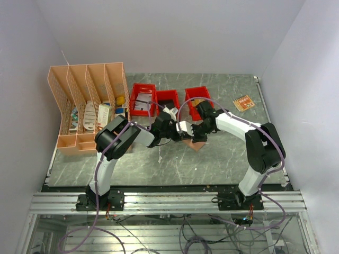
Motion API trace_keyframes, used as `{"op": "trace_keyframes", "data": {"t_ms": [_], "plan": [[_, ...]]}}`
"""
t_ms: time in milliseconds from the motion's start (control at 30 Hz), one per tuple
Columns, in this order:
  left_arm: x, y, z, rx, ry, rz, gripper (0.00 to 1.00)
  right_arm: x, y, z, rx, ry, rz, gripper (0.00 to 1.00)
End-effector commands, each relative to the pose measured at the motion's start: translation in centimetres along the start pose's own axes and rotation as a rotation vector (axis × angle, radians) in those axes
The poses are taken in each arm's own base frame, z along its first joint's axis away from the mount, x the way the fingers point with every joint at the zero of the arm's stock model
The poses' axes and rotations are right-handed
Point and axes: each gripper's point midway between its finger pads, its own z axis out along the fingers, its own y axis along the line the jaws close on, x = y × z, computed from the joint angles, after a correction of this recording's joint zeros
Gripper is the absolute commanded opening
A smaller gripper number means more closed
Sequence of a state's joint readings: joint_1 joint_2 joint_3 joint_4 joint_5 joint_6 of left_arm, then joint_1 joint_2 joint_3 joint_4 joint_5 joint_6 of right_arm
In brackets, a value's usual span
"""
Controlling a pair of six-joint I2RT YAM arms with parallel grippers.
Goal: Put the credit cards into the card holder
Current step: Close the card holder at the center of the board.
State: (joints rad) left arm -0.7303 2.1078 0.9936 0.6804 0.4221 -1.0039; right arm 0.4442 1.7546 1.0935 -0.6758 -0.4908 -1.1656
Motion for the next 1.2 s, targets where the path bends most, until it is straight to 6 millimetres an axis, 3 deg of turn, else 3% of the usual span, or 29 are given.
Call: {"op": "trace_keyframes", "data": {"t_ms": [0,200,300,533,633,733,867,1033,1167], "plan": [[4.1,5.7,0.1,-0.162,0.096,-0.043,0.07,0.7,8.3,3.7,-0.305,0.005,0.115,0.0],[4.3,6.0,0.1,-0.162,0.099,-0.047,0.07,0.7,8.1,4.2,-0.302,0.018,0.124,0.0],[4.2,5.9,0.0,-0.161,0.096,-0.043,0.07,-1.1,6.9,3.2,-0.288,-0.074,0.142,0.03],[3.9,5.7,-0.1,-0.155,0.092,-0.043,0.07,-6.2,5.0,-2.3,-0.277,-0.317,0.096,0.16],[3.7,5.4,-0.1,-0.144,0.086,-0.035,0.07,-6.7,2.4,-5.6,-0.208,-0.402,0.142,0.17],[3.4,4.7,-0.3,-0.127,0.073,-0.021,0.07,-5.4,-0.8,-7.5,-0.092,-0.396,0.216,0.17],[2.6,3.7,-0.4,-0.11,0.058,0.002,0.08,-2.5,-3.1,-6.9,0.049,-0.26,0.287,0.18],[2.4,3.3,-0.5,-0.104,0.055,0.008,0.08,-0.6,-3.1,-4.5,0.061,-0.174,0.341,0.17],[2.5,3.3,-0.5,-0.103,0.057,0.007,0.08,-0.4,-2.9,-2.9,0.046,-0.154,0.353,0.15]]}}
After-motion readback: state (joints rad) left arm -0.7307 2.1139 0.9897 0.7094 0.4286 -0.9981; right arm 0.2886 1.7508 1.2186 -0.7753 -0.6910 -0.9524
